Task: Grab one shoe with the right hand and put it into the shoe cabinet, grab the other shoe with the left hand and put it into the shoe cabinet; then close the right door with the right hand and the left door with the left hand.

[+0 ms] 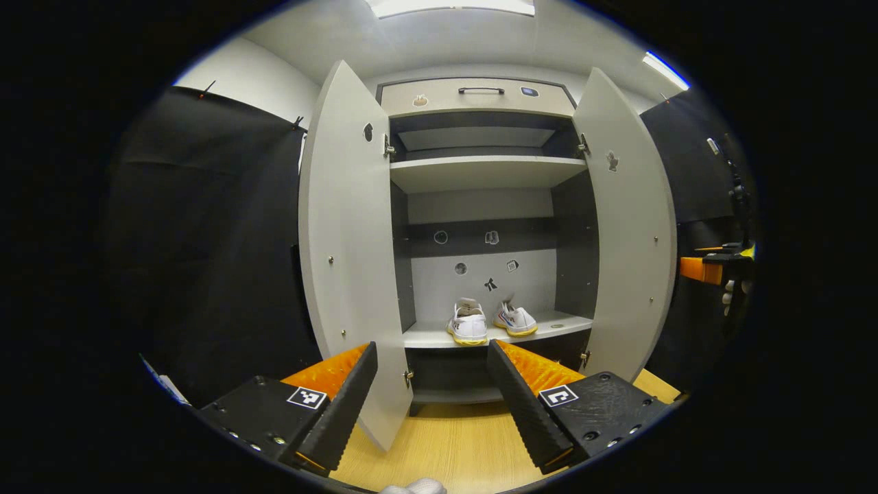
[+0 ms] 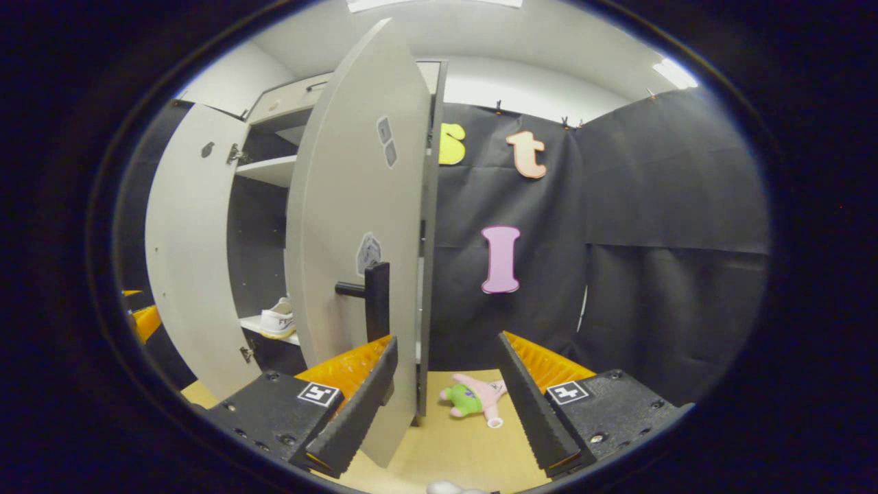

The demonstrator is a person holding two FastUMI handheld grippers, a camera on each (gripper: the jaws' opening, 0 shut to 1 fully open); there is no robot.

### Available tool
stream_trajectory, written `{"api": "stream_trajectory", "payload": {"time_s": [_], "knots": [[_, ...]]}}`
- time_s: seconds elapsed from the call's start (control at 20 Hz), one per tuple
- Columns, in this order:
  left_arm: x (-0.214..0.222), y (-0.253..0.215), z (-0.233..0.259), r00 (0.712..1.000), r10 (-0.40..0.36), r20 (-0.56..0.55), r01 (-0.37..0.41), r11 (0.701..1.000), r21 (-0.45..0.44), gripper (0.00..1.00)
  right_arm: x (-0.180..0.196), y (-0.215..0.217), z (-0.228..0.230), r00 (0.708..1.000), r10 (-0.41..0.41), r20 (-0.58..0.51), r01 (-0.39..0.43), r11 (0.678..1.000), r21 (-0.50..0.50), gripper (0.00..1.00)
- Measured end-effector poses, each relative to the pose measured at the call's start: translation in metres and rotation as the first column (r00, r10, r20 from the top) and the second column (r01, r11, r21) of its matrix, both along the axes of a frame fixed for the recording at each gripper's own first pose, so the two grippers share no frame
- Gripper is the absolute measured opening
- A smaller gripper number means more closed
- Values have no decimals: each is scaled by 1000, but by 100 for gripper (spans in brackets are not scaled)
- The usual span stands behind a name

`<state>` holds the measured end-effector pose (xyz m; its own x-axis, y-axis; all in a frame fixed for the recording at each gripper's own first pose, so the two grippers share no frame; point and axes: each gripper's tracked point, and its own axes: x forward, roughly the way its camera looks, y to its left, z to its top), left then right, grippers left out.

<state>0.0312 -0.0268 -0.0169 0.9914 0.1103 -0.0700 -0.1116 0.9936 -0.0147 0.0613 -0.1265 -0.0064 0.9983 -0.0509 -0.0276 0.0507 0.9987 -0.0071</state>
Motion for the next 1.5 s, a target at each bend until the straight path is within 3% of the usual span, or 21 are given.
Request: {"api": "stream_trajectory", "payload": {"time_s": [0.25, 0.55, 0.6, 0.95, 1.2, 1.5], "knots": [[-9, 13, -3, 1000, 19, -15, -19, 1000, -3, 96, 13, 84, -2, 981, 192, -4, -192, 981, -12, 95], [-14, 29, -3, 1000, 27, -13, -27, 1000, -6, 100, -4, 111, -11, 982, 188, -11, -188, 982, 1, 99], [-15, 33, -4, 999, 29, -15, -29, 1000, -8, 96, -6, 115, -14, 983, 184, -14, -184, 983, 10, 99], [-20, 57, -6, 1000, 17, -18, -17, 1000, -7, 100, -24, 123, -20, 992, 126, -24, -125, 992, 34, 99], [-21, 98, -14, 999, 33, -24, -33, 999, 2, 97, -45, 134, -30, 995, 92, -43, -89, 995, 54, 99], [3, 177, -17, 994, 112, 2, -112, 994, 8, 96, -73, 156, -48, 994, 66, -83, -63, 997, 45, 99]]}}
